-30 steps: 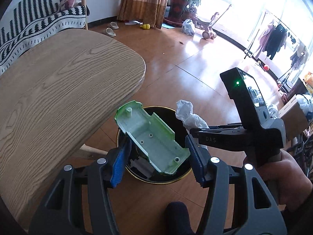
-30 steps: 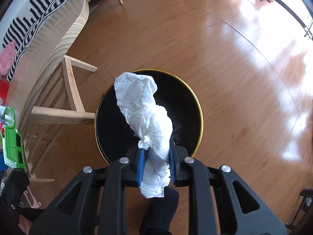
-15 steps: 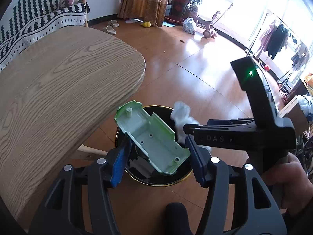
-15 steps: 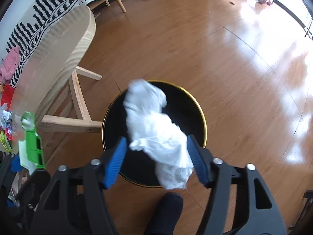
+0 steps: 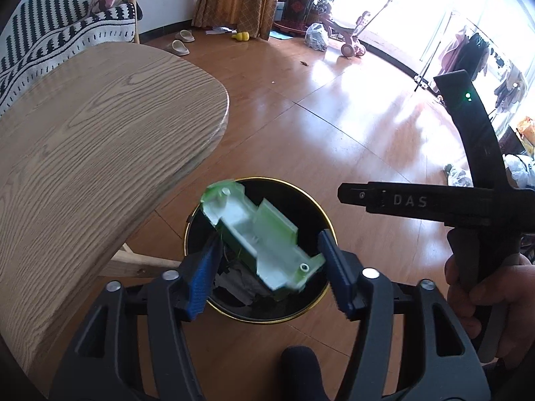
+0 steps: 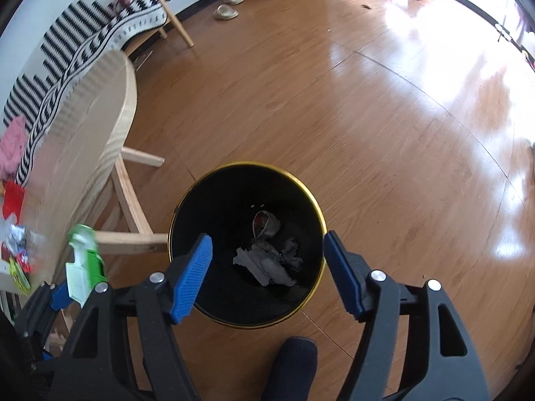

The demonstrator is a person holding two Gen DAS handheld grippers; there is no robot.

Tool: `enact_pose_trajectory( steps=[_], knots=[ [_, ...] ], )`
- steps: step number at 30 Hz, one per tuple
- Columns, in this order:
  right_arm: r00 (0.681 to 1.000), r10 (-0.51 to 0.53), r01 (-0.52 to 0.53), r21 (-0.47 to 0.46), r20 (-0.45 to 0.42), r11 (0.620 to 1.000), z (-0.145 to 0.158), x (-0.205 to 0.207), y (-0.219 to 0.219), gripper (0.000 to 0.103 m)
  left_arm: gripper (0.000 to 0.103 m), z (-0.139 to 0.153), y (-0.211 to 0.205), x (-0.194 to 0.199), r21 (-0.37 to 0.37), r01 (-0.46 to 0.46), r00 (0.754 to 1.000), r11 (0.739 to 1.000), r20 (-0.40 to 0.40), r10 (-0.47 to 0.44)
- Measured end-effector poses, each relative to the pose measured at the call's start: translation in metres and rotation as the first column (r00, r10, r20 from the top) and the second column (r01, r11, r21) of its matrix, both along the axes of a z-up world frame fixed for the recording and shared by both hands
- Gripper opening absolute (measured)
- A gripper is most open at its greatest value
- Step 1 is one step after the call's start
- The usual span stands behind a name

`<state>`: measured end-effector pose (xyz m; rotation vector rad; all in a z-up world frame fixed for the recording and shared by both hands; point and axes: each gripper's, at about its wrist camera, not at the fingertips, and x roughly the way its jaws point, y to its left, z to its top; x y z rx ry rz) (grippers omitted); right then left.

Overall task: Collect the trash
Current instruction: 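Carry tray and tissue to the bin and open both tools to drop them, then grasp the green chip bag with the left tool while the right tool grasps the red ribbon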

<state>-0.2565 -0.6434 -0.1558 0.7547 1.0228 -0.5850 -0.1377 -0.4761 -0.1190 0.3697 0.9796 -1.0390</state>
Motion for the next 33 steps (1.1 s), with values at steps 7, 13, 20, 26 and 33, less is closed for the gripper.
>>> enact_pose_trajectory(
  steps=[7,13,20,26,33],
  knots=[
    [1.000,0.004,-0.003,-0.023,0.023,1.000,0.015,0.005,0.007,0.070,0.085,0.014,0.011,0.005,-0.049,-0.010,1.000,0.999,0.010,0.010],
    [0.994,0.094,-0.089,-0.092,0.057,0.992,0.048,0.031,0.042,0.075,0.090,0.041,0.054,0.026,-0.068,-0.076,0.996,0.995,0.031,0.078],
    [0.948,0.294,-0.274,-0.156,0.124,0.949,0.087,0.095,0.121,0.079,0.094,0.083,0.141,0.068,-0.127,-0.231,0.966,0.965,0.092,0.243],
    [0.858,0.486,-0.458,-0.182,0.166,0.870,0.107,0.167,0.214,0.080,0.095,0.092,0.246,0.119,-0.125,-0.428,0.889,0.895,0.121,0.442],
    [0.758,0.628,-0.605,-0.170,0.176,0.778,0.110,0.244,0.310,0.080,0.095,0.093,0.382,0.182,-0.109,-0.695,0.706,0.711,0.083,0.703]
  ],
)
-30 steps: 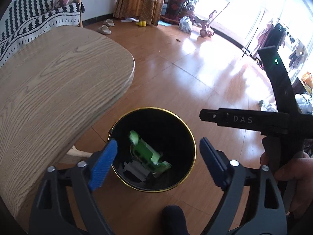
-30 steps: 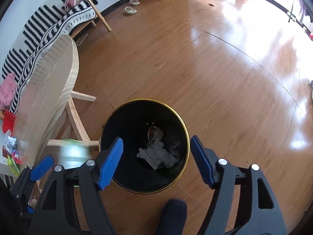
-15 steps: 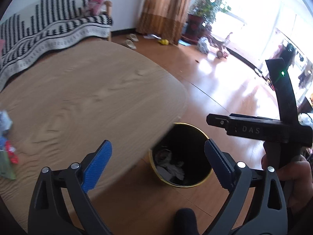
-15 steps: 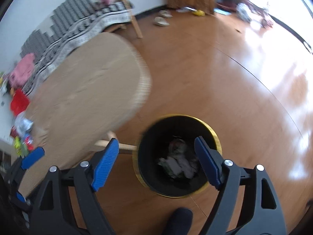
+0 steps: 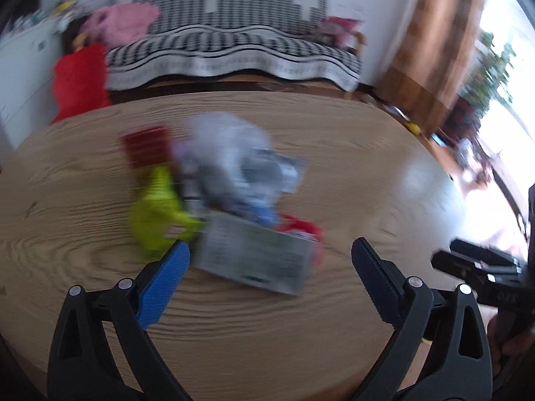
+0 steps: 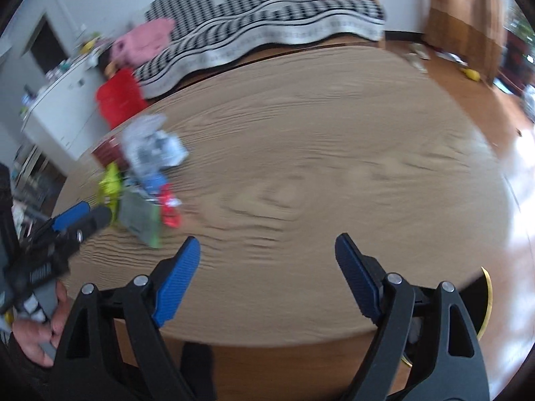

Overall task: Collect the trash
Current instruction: 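Grasp the green chip bag with the left tool while the right tool grasps the red ribbon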

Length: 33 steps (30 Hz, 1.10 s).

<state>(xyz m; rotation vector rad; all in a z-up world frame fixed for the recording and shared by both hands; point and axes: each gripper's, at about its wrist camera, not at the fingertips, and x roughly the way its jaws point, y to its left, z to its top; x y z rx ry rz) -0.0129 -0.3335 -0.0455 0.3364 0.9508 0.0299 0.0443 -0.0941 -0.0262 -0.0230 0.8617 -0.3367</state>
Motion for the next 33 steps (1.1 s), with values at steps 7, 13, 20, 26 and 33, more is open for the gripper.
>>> enact_pose_trajectory(
  steps=[7,13,20,26,33],
  knots=[
    [0.998,0.067,-0.067,0.026,0.001,0.997,-0.007,0.045,0.052,0.080,0.095,-0.028,0.075,0.046,-0.058,-0.181,0.977,0.982,-0.124,0.172],
    [0.999,0.040,-0.038,0.086,-0.012,0.996,-0.019,0.069,0.058,0.080,0.095,-0.034,0.073,0.068,-0.070,-0.216,0.966,0.974,-0.159,0.203],
    [0.998,0.050,-0.046,0.112,-0.031,0.993,-0.028,0.087,0.063,0.078,0.095,-0.049,0.072,0.082,-0.059,-0.226,0.959,0.972,-0.191,0.211],
    [0.998,0.057,-0.052,0.127,-0.037,0.991,-0.030,0.092,0.063,0.070,0.058,-0.046,0.066,0.078,-0.039,-0.194,0.968,0.980,-0.172,0.185],
    [0.996,0.063,-0.054,0.139,-0.062,0.989,-0.039,0.095,0.063,0.055,0.054,-0.032,0.067,0.061,-0.015,-0.191,0.973,0.981,-0.135,0.187]
  ],
)
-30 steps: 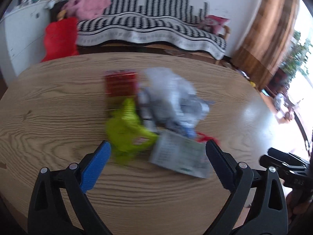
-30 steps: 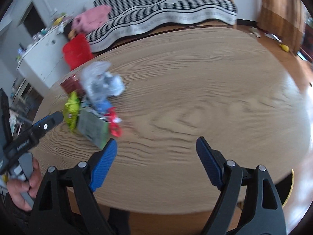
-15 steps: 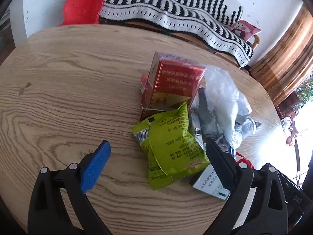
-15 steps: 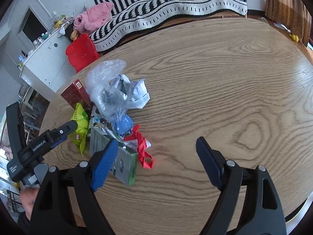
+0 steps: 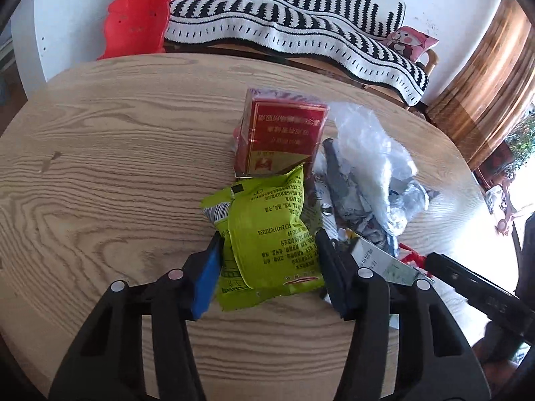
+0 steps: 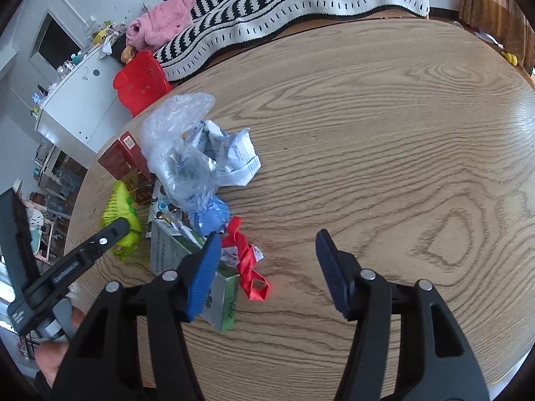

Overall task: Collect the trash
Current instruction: 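Grasp the green chip bag with the left tool while the right tool grasps the red ribbon, then carry chip bag and ribbon over the black bin and open both tools to drop them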

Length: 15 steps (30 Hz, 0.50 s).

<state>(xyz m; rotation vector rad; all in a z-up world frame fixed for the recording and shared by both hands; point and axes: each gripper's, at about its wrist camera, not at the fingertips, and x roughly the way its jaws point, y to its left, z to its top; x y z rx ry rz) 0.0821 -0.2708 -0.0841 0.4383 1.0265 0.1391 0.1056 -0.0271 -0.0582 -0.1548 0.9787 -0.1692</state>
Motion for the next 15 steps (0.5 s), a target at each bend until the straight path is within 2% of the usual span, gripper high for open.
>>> enact_pose_trajectory(
  steps=[2,4,6,8,15],
  knots=[
    [1.000,0.008,-0.008,0.004,-0.015,1.000,-0.003,0.002,0.003,0.050,0.054,0.006,-0.002,-0.006,0.004,0.008,1.000,1.000,0.012,-0.008],
    [1.000,0.017,-0.017,0.009,-0.020,1.000,-0.005,0.002,0.005,0.038,0.054,0.011,-0.007,-0.012,0.009,0.019,1.000,1.000,0.023,-0.019],
    [0.999,0.032,-0.032,0.015,-0.012,0.999,-0.002,0.000,0.008,0.019,0.054,0.016,-0.012,-0.018,0.002,0.032,0.999,0.999,0.029,-0.032],
    [0.999,0.037,-0.037,-0.011,0.007,0.999,0.006,-0.005,0.009,0.013,0.054,0.022,-0.022,-0.023,0.003,0.059,0.997,0.998,0.040,-0.059],
    [0.998,-0.003,0.008,-0.065,0.067,0.998,0.034,-0.036,-0.018,0.013,0.054,0.035,-0.069,-0.044,0.042,0.155,0.983,0.987,0.088,-0.158]
  ],
)
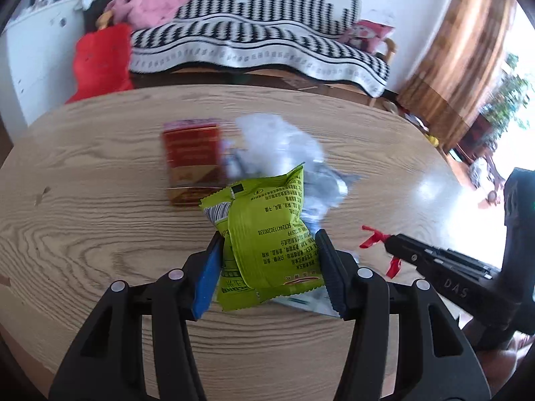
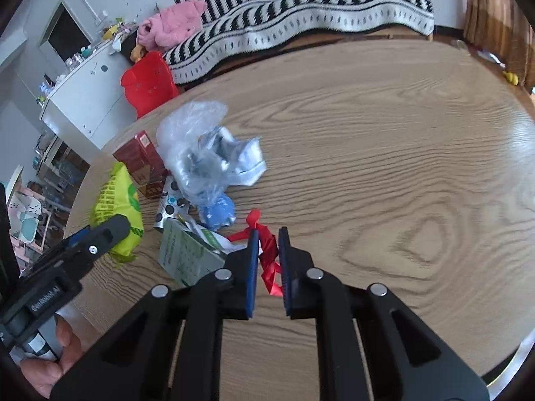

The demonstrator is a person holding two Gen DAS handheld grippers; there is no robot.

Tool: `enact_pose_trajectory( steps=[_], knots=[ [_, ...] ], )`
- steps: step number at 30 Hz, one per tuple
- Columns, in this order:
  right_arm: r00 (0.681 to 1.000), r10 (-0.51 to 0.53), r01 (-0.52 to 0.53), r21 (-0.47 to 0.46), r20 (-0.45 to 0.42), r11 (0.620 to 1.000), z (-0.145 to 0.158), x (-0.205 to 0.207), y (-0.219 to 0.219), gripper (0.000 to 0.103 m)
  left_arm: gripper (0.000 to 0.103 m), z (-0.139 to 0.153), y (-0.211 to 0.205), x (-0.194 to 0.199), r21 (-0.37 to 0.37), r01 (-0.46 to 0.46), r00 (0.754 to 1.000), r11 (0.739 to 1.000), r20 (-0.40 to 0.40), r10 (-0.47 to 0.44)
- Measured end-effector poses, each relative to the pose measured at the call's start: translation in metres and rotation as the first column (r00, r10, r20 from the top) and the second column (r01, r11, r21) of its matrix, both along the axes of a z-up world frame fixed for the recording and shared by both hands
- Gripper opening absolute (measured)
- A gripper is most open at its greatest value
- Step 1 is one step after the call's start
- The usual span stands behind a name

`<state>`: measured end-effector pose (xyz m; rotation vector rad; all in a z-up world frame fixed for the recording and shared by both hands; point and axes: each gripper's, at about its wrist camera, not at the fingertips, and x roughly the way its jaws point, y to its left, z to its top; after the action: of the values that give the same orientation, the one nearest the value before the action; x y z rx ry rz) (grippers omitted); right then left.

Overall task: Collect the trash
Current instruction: 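Carry chip bag and ribbon over the black bin and open both tools to drop them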

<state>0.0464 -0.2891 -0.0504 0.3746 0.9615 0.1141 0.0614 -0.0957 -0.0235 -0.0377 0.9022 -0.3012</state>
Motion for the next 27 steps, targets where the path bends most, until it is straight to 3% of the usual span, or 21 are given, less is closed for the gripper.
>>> enact_pose_trajectory(
  steps=[9,15,21,27],
  knots=[
    [0.981,-0.194,0.194,-0.070,0.001,0.979,0.009,-0.078,-0.109,0.013,0.054,0.002,-0.094,-0.049,0.022,0.201,0.979,0.979,0.040,-0.202],
    [0.925,-0.380,0.376,-0.109,-0.009,0.920,-0.001,-0.161,-0.200,0.013,0.054,-0.001,-0.186,-0.096,0.004,0.372,0.927,0.928,0.050,-0.372],
    [0.849,-0.525,0.516,-0.125,-0.053,0.847,-0.029,-0.241,-0.278,0.013,0.054,-0.016,-0.270,-0.155,-0.006,0.543,0.838,0.840,0.055,-0.542],
    [0.796,-0.598,0.587,-0.119,-0.101,0.801,-0.056,-0.296,-0.324,0.013,0.054,-0.048,-0.336,-0.211,0.007,0.687,0.727,0.727,0.018,-0.687]
  ],
)
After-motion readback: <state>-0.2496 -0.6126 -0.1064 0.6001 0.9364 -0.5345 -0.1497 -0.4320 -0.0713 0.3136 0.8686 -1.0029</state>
